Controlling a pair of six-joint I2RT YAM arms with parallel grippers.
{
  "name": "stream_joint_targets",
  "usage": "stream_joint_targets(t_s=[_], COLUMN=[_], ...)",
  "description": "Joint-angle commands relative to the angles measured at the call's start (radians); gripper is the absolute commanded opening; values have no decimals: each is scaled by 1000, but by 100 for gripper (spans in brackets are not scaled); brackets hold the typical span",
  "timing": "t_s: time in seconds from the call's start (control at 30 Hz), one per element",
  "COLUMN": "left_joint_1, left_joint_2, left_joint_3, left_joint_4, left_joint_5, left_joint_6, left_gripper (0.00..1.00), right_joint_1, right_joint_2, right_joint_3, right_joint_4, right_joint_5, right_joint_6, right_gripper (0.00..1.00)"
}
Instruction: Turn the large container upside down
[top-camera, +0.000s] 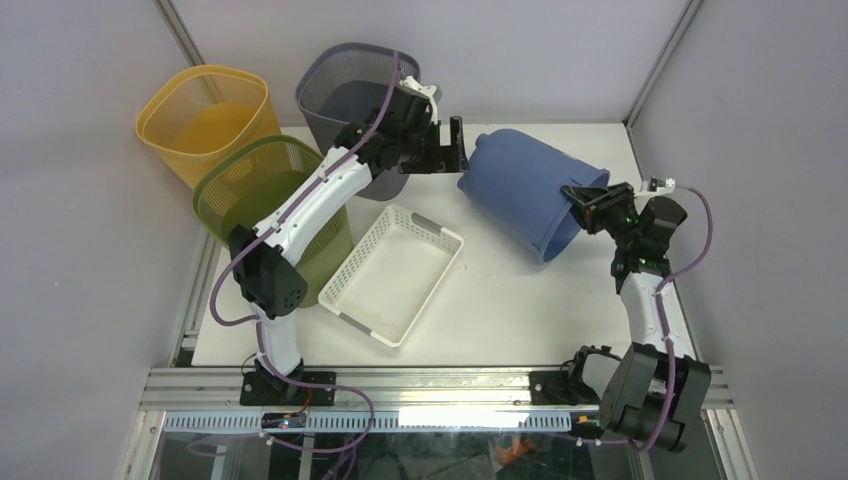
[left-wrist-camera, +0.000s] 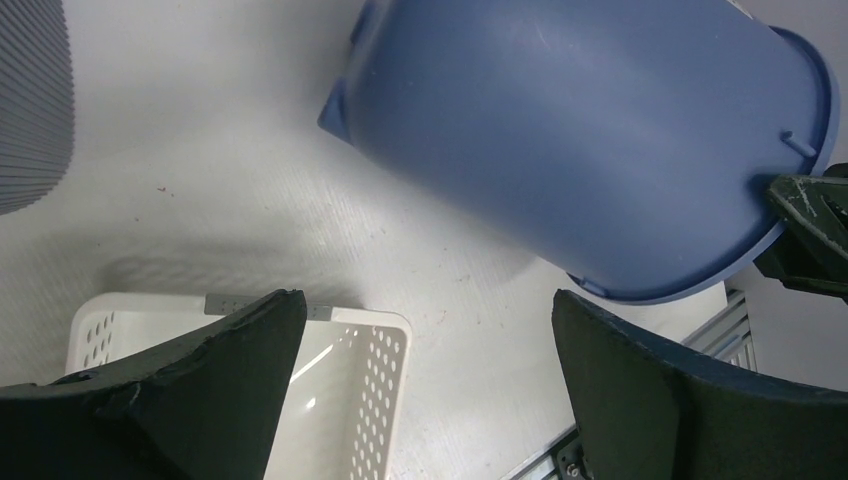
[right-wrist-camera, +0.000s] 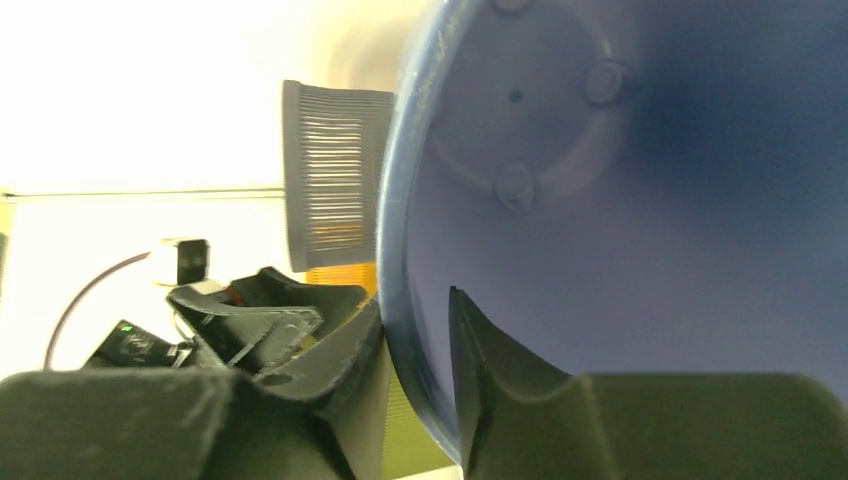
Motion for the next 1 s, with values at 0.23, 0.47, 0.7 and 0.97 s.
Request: stream_joint_targets(t_s=[0.23,0.47,0.7,0.97], left_joint_1=[2,22,67,73], left_joint_2=[16,29,43,49], left_joint_3=[75,219,267,275], left_joint_4=[96,72,43,26], left_joint_5=[-24,-40,23,48], left_joint_6=[47,86,84,80], left_gripper=[99,99,99,99], right_joint_1=[-44,-50,8,108], right_joint_2=[21,240,424,580], right_joint_3=[-137,-213,-163,-55], right_joint_4=[527,1240,1444,1444], right_joint_5=[-58,-20,56,146], right_joint_6=[332,707,744,685], right_gripper=[0,0,0,0])
